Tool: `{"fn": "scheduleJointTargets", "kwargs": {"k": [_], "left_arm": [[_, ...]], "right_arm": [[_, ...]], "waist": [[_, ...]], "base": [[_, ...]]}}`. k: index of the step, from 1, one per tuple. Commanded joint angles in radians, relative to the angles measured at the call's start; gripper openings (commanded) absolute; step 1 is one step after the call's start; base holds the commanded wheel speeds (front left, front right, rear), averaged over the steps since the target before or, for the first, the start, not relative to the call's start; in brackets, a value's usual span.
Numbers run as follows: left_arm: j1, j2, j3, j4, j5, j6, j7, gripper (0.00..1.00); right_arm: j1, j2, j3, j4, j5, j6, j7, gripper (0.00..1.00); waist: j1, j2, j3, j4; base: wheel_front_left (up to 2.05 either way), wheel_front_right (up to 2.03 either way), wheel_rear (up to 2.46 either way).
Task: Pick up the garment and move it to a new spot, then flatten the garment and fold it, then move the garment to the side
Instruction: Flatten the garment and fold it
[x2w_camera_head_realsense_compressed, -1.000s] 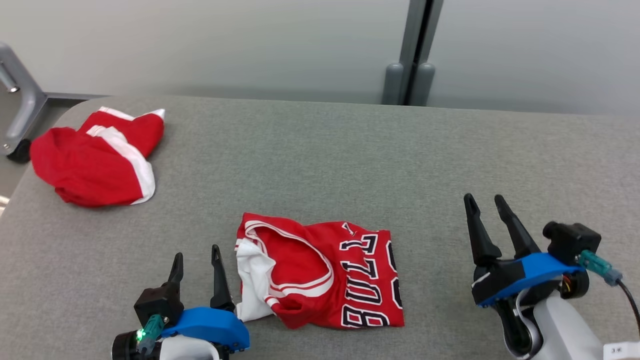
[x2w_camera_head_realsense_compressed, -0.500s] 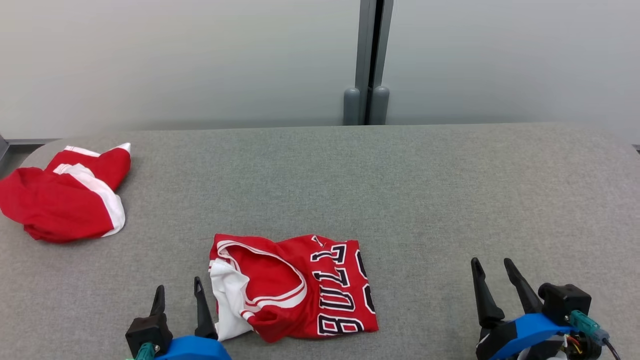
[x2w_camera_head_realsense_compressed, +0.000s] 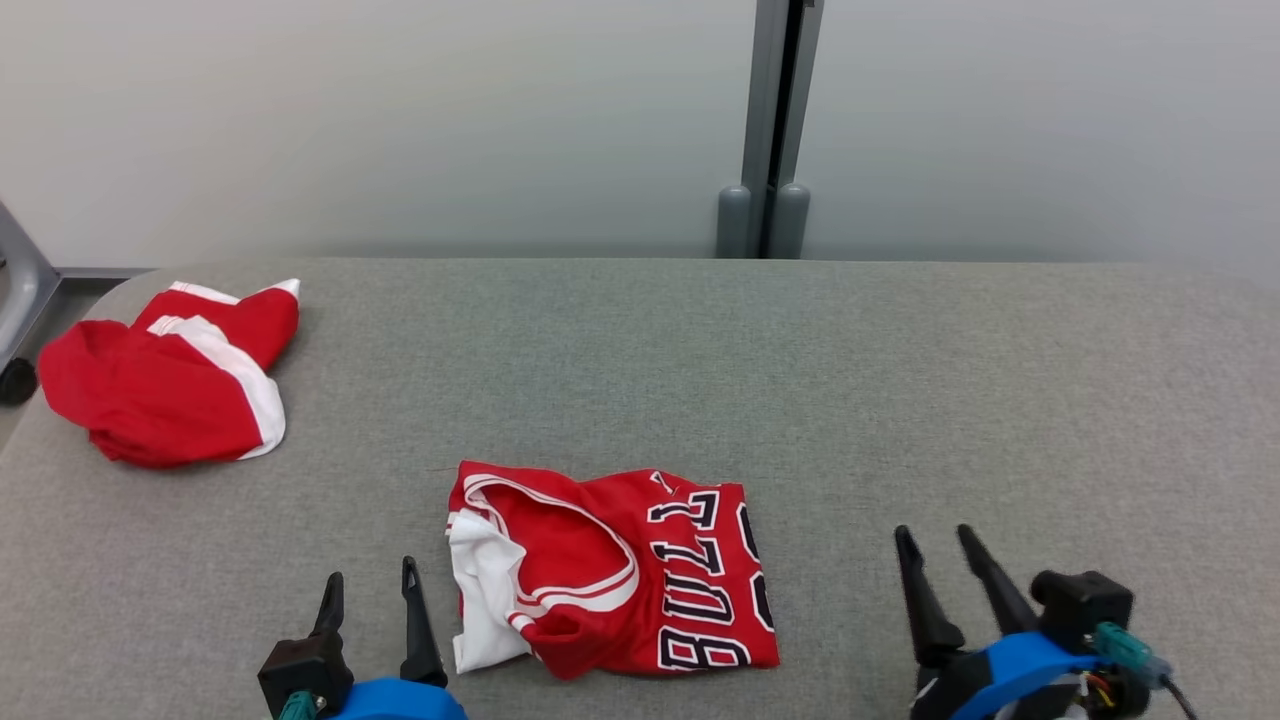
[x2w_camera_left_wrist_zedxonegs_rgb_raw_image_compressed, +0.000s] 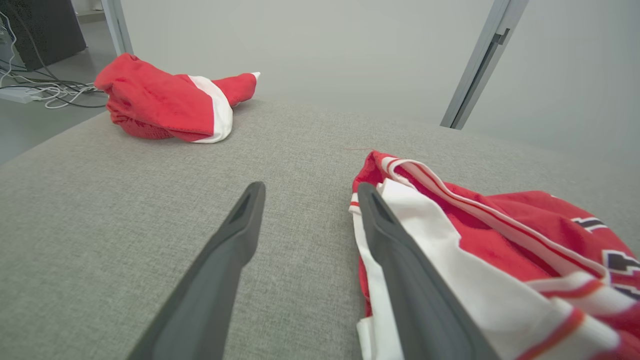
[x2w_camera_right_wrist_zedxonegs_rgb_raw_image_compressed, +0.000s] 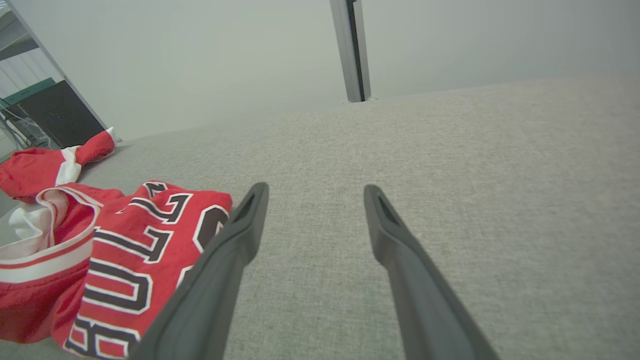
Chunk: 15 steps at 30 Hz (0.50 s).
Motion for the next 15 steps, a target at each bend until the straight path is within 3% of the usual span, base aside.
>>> {"fn": "scheduleJointTargets", "kwargs": {"k": [1,2,15], "left_arm": [[-0.011,0.000,-0.004,-0.004,-0.011,-0.004,-0.002,1.00],[-0.014,0.000,-0.009,-0.005,-0.018,-0.005,-0.003,1.00],[-0.017,0.000,-0.031,-0.002,-0.057,-0.013,-0.002,1.00]], "right_arm": [[-0.022,0.002,0.044,0.006,0.018,0.000,-0.004,0.79],[-0.035,0.002,0.074,0.005,0.031,0.000,-0.005,0.00],[-0.145,-0.001,0.554,0.067,0.172,0.000,-0.005,0.00]], "waist": [[0.0001,0.0001,0.011,0.017],[0.0001,0.0001,0.015,0.027],[0.0001,0.0001,0.064,0.192]], "base": [[0.00,0.00,0.00],[0.00,0.00,0.00],[0.00,0.00,0.00]]}}
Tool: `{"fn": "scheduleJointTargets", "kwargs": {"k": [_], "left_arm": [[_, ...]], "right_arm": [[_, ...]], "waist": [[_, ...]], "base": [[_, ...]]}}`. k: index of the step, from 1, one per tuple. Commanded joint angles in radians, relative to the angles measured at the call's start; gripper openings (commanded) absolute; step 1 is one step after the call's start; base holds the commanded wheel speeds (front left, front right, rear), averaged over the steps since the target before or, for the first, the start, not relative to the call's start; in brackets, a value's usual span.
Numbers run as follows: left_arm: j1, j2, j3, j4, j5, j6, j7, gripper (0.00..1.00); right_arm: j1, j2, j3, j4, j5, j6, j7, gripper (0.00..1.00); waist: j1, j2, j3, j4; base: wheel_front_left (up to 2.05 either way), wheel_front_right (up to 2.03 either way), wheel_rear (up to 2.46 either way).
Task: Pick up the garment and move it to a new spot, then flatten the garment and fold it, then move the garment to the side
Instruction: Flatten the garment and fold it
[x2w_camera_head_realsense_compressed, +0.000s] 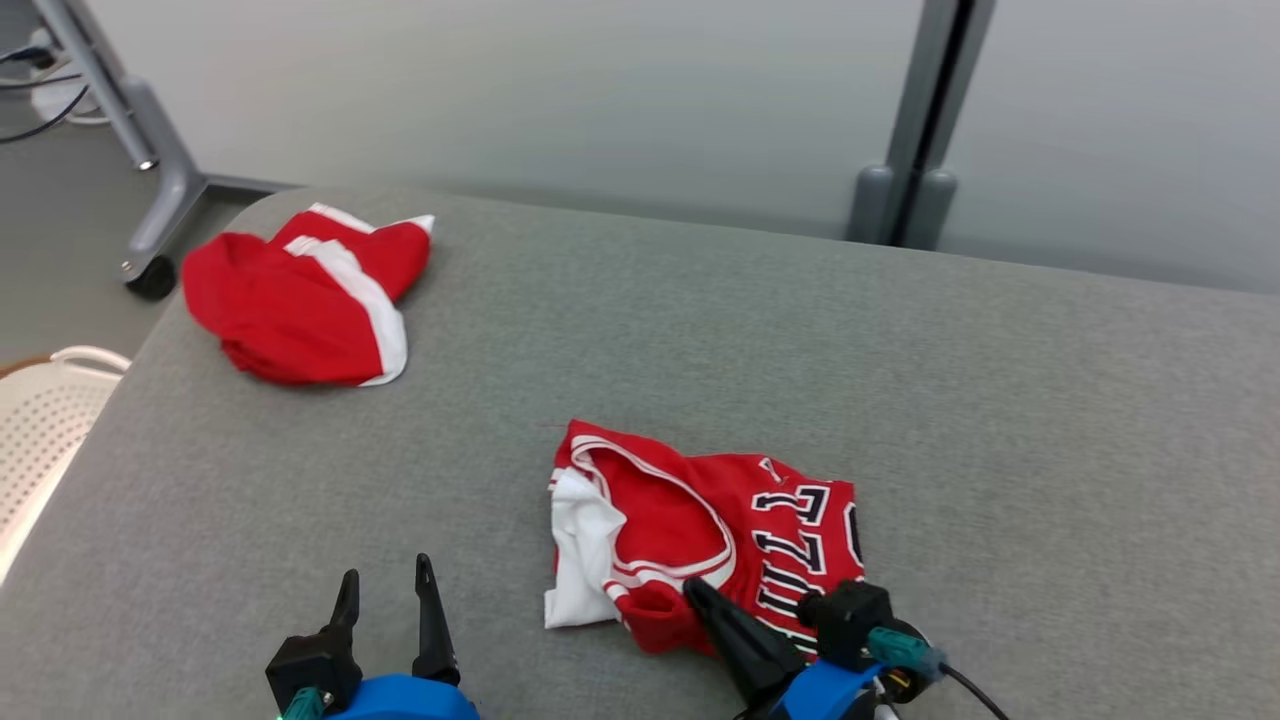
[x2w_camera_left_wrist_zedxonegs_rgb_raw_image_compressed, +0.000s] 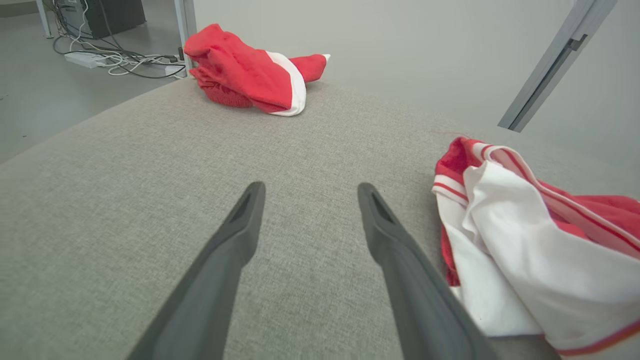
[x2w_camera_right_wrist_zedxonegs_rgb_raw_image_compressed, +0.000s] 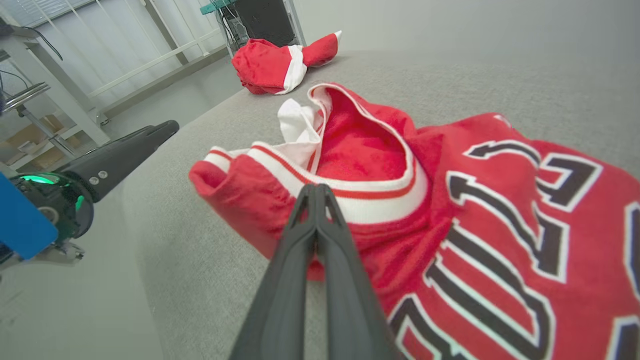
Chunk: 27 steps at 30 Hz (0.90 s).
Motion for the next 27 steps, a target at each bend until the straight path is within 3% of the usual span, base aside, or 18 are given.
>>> {"fn": "scheduleJointTargets", "kwargs": {"k": [1,9,19,24,27], "left_arm": [[-0.011,0.000,-0.002,-0.004,-0.004,0.001,-0.003,1.00],[-0.042,-0.001,-0.050,-0.024,-0.028,0.006,-0.003,1.00],[-0.065,-0.001,-0.082,-0.050,-0.050,0.018,-0.003,1.00],[-0.076,0.000,-0.062,-0.075,-0.039,0.020,-0.003,1.00],[-0.074,-0.001,-0.050,-0.087,-0.033,0.018,-0.003,1.00]], "right_arm": [[-0.029,-0.005,0.032,0.027,0.016,0.000,-0.004,0.00],[-0.126,-0.005,0.188,0.148,0.081,0.000,0.004,0.00],[-0.202,-0.005,0.382,0.193,0.216,0.000,0.050,0.00],[-0.239,-0.005,0.379,0.172,0.260,0.000,0.002,0.00],[-0.247,-0.021,0.258,0.136,0.242,0.000,-0.004,0.00]], "waist": [[0.0000,0.0001,0.028,0.040],[0.0000,0.0001,0.080,0.132],[0.0000,0.0001,0.099,0.135],[0.0000,0.0001,0.084,0.074],[0.0000,0.0001,0.067,0.027]], "base": [[0.00,0.00,0.00],[0.00,0.00,0.00],[0.00,0.00,0.00],[0.00,0.00,0.00],[0.00,0.00,0.00]]}}
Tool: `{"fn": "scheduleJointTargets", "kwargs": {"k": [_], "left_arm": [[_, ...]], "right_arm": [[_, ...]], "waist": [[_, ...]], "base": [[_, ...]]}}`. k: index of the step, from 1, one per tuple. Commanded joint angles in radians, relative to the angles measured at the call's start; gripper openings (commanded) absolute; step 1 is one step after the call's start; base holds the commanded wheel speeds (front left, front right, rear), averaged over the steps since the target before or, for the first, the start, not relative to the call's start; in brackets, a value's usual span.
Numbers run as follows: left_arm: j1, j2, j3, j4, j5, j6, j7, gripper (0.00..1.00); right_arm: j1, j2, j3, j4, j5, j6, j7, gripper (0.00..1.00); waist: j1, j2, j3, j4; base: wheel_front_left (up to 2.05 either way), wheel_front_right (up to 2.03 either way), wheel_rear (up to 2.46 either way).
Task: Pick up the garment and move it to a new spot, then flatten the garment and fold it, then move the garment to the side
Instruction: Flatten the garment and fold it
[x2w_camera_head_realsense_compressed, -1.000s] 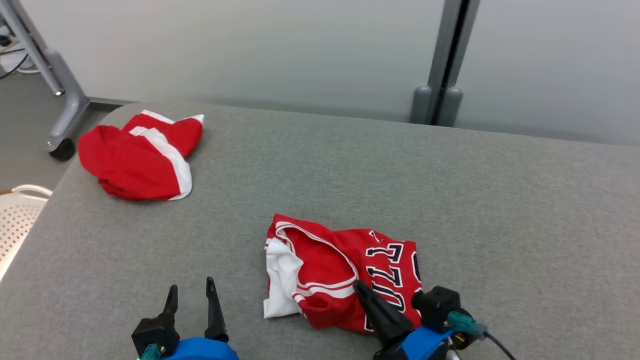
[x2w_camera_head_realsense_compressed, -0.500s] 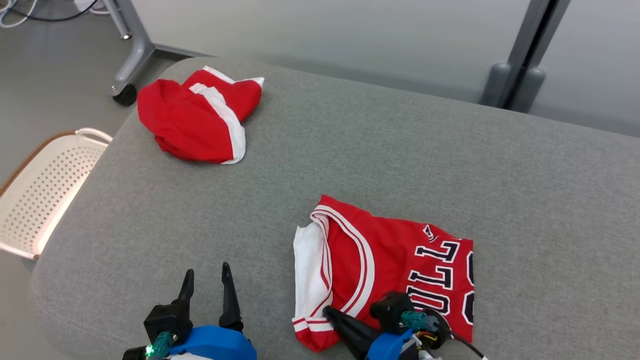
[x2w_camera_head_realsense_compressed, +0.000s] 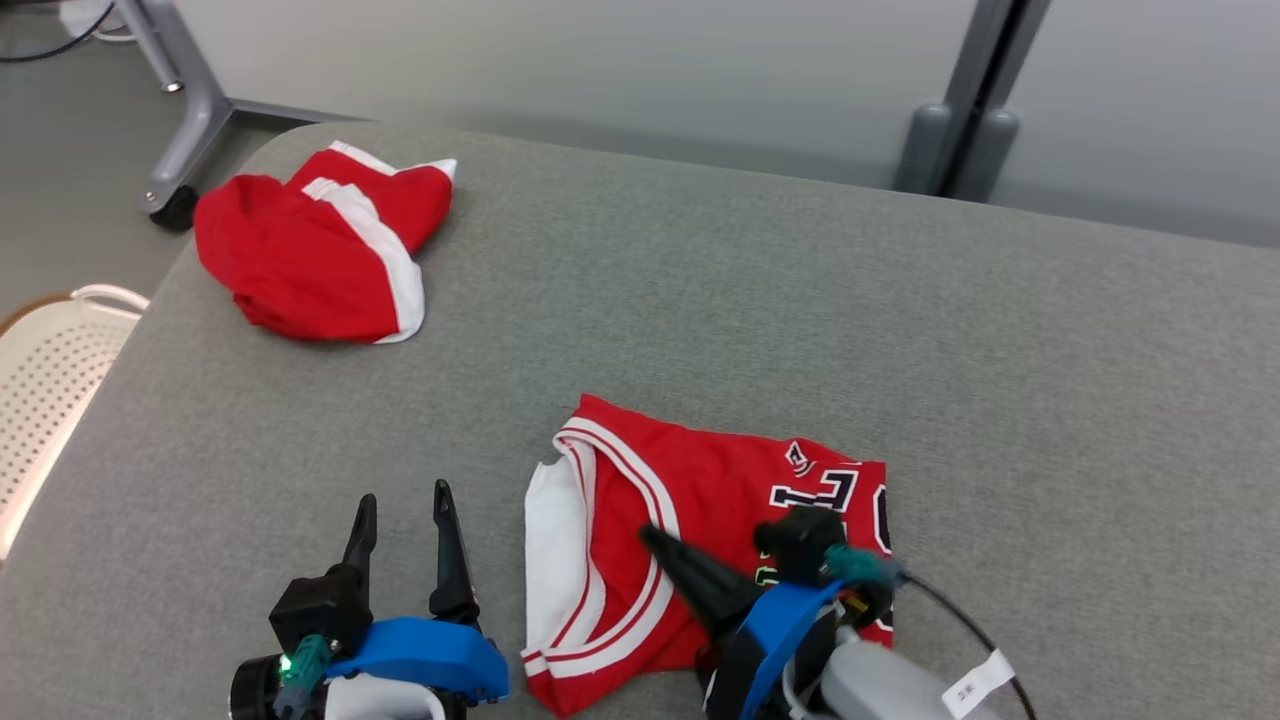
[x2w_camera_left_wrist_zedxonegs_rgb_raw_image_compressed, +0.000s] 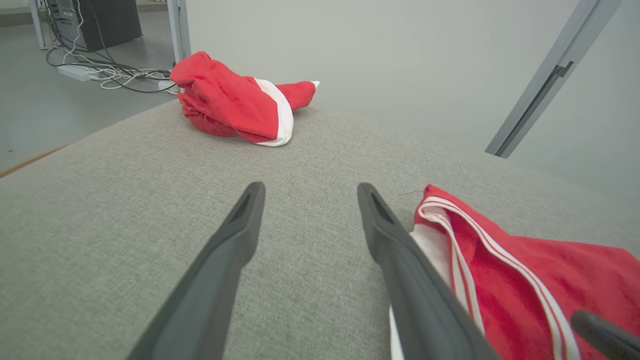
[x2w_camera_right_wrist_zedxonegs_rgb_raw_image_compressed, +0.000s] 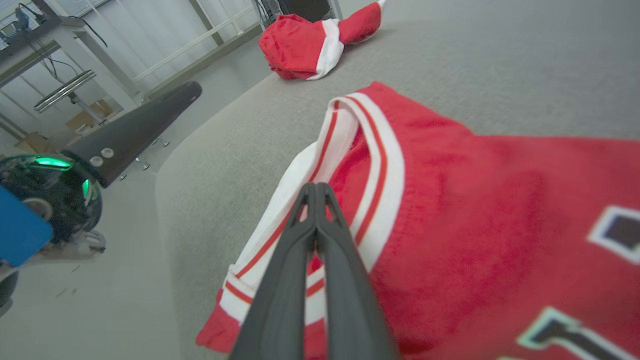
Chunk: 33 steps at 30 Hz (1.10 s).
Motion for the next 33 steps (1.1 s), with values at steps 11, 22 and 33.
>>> {"fn": "scheduleJointTargets", "kwargs": {"k": [11,22,33], "left_arm": [[0.015,0.000,0.072,-0.002,0.062,-0.008,-0.002,1.00],[0.077,0.000,0.135,0.039,0.095,-0.013,-0.002,1.00],[0.141,-0.001,0.172,0.061,0.155,-0.037,-0.002,1.00]], "right_arm": [[0.188,-0.047,-0.554,-0.147,-0.259,0.000,-0.007,0.00],[0.344,-0.010,-0.817,-0.203,-0.467,0.000,-0.007,1.00],[0.428,0.000,-0.833,-0.245,-0.500,0.000,-0.007,1.00]], "waist": [[0.0000,-0.0002,-0.084,-0.214],[0.0000,-0.0002,-0.136,-0.300],[0.0000,-0.0002,-0.178,-0.291]], "base": [[0.00,0.00,0.00],[0.00,0.00,0.00],[0.00,0.00,0.00]]}}
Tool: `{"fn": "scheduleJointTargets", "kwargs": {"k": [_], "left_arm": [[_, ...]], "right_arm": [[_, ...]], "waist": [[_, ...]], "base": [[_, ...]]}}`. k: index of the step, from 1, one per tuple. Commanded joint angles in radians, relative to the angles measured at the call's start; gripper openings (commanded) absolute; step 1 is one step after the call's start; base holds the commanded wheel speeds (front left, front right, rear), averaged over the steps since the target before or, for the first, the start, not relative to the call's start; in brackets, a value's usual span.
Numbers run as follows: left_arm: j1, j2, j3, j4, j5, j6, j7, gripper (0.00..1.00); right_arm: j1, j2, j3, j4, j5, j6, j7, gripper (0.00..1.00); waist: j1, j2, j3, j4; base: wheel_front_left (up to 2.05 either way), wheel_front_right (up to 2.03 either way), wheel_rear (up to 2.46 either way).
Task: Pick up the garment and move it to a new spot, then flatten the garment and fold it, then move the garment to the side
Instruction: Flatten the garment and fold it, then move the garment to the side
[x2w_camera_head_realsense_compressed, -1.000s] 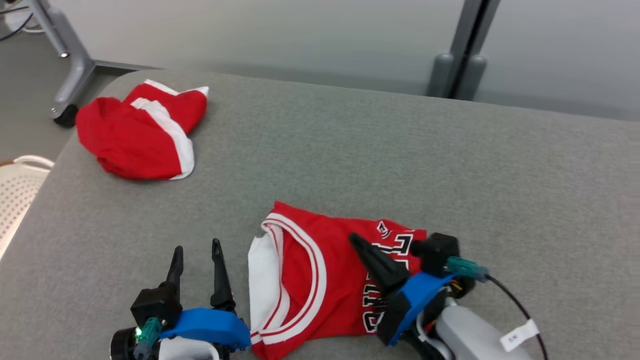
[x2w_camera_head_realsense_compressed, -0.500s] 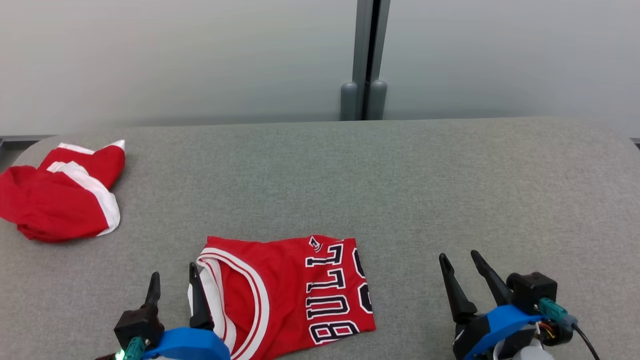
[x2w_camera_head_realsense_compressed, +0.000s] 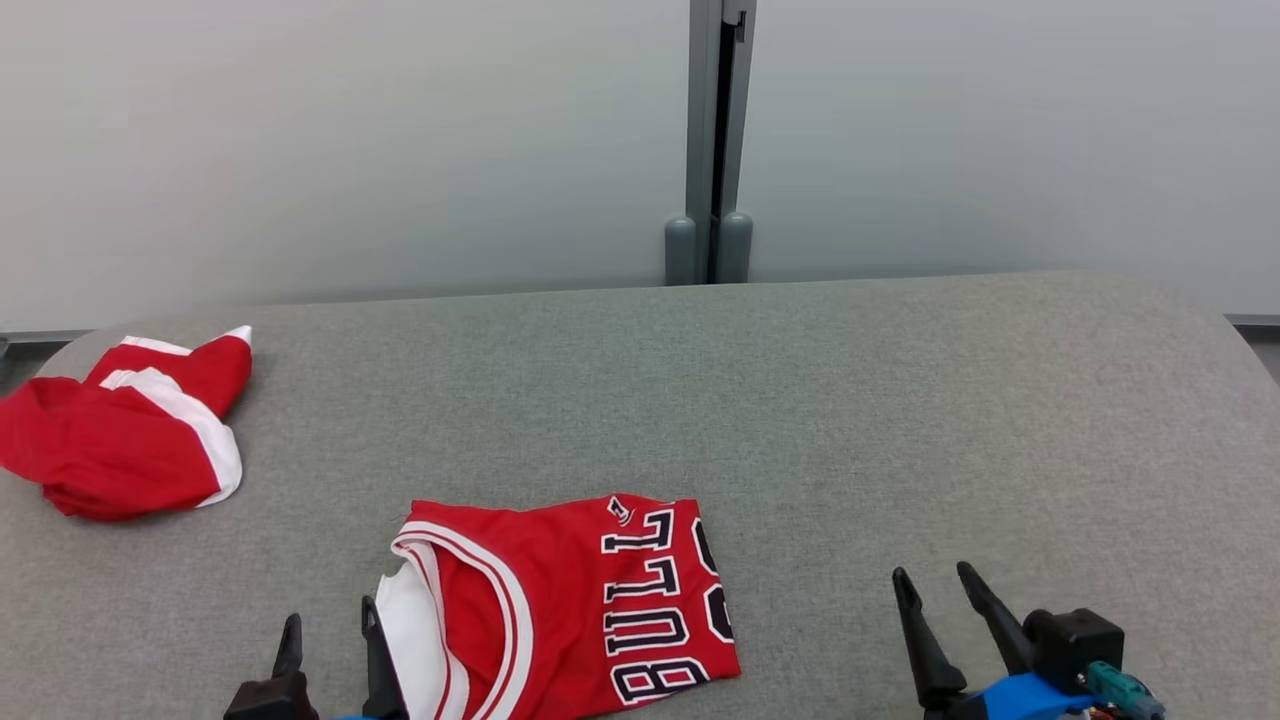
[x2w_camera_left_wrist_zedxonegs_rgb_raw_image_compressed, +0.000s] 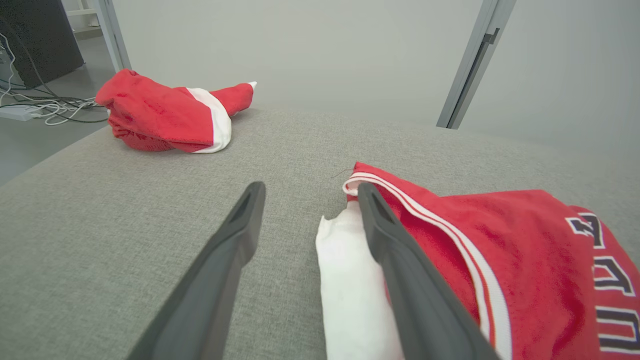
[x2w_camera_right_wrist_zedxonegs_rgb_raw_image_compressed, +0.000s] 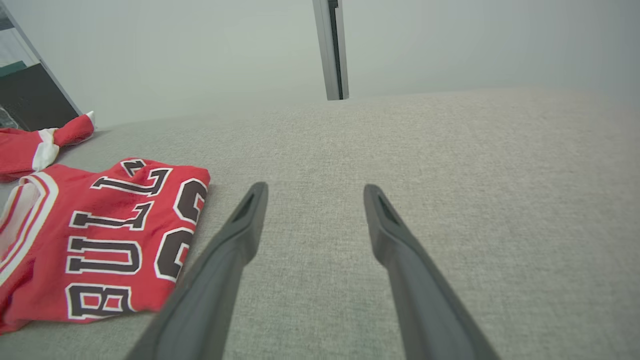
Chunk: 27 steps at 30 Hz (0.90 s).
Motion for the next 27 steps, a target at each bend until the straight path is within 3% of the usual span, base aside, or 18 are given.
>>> {"fn": "scheduleJointTargets", "kwargs": {"k": [1,17,27], "left_arm": [[0.011,0.000,-0.001,0.002,0.008,-0.006,-0.003,1.00],[-0.005,0.000,-0.024,-0.001,0.023,-0.023,-0.003,1.00],[-0.060,0.000,-0.120,-0.009,0.001,-0.021,-0.003,1.00]], "right_arm": [[0.015,0.001,0.007,-0.010,0.006,0.000,-0.005,1.00],[0.009,0.001,0.038,-0.009,0.044,0.000,-0.005,1.00],[-0.068,0.001,0.143,0.085,0.138,0.000,-0.005,1.00]], "waist": [[0.0001,0.0001,-0.003,0.004],[0.0001,0.0001,0.011,0.042],[0.0001,0.0001,0.103,0.189]], "base": [[0.00,0.00,0.00],[0.00,0.00,0.00],[0.00,0.00,0.00]]}}
